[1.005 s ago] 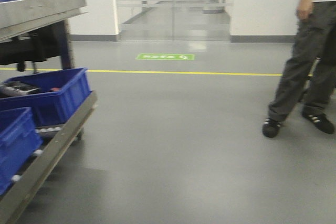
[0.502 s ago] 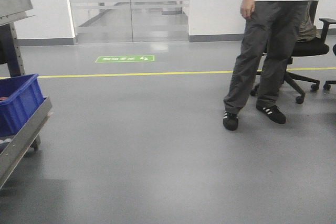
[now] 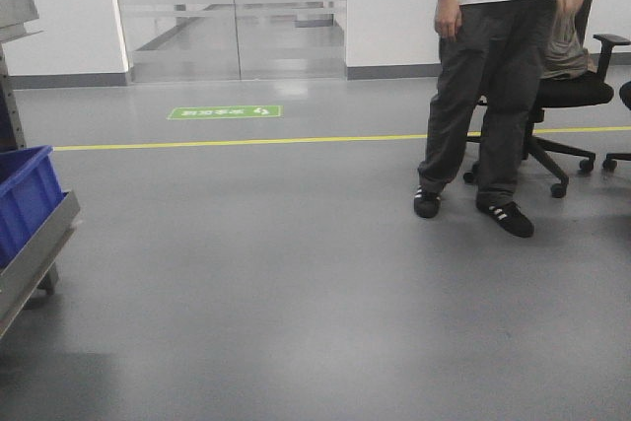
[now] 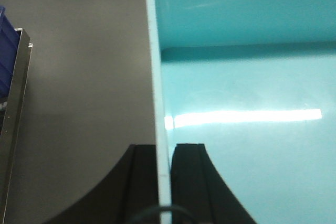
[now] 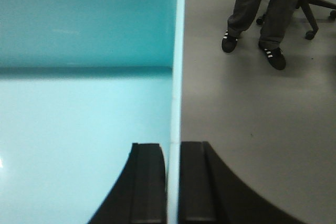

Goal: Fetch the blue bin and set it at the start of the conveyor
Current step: 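Drive the base away from the rack holding the bin in both grippers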

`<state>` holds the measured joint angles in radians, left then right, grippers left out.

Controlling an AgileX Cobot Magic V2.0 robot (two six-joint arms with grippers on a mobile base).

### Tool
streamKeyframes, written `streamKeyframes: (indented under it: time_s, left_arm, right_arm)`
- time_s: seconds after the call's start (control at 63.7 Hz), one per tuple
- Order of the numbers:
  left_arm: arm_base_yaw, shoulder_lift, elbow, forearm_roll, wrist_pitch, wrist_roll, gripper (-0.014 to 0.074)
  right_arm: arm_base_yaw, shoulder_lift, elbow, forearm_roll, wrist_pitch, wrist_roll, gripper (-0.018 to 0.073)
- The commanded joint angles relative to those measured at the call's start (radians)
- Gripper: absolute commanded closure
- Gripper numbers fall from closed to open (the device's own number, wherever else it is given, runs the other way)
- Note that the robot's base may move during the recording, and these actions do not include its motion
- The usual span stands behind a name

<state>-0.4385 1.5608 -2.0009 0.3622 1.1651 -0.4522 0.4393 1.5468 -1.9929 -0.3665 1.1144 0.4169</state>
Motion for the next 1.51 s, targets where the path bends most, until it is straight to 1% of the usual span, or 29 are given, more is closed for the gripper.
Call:
streamKeyframes:
  time_s: [0.0, 1.02, 1.224, 1.334, 1.491]
  left_arm:
    - [-0.003, -0.009, -0.010, 0.011, -0.039, 0.006, 0.0707]
    - [-0.003, -0.009, -0.010, 0.015, -0.041, 0.006, 0.0707]
    - [-0.003, -0.009, -0.010, 0.015, -0.041, 0.006, 0.0707]
    - [-0.003, -0.009, -0.010, 0.021, -0.040, 0.006, 0.0707]
    - [-0.003, -0.009, -0.010, 0.021, -0.040, 0.006, 0.0707]
  right_arm:
    - [0.000, -0.011, -0.011, -0.010, -0.052, -0.004, 0.0713]
    - [0.000, -0.005, -0.011, -0.008, -0.054, -0.004, 0.0713]
    - [0.000, -0.005, -0.011, -0.006, 0.000, -0.004, 0.0713]
    - [0.000, -0.005, -0.011, -0.006, 0.000, -0.004, 0.0713]
    - [0.000, -0.005, -0.011, 0.036, 0.004, -0.004, 0.0713]
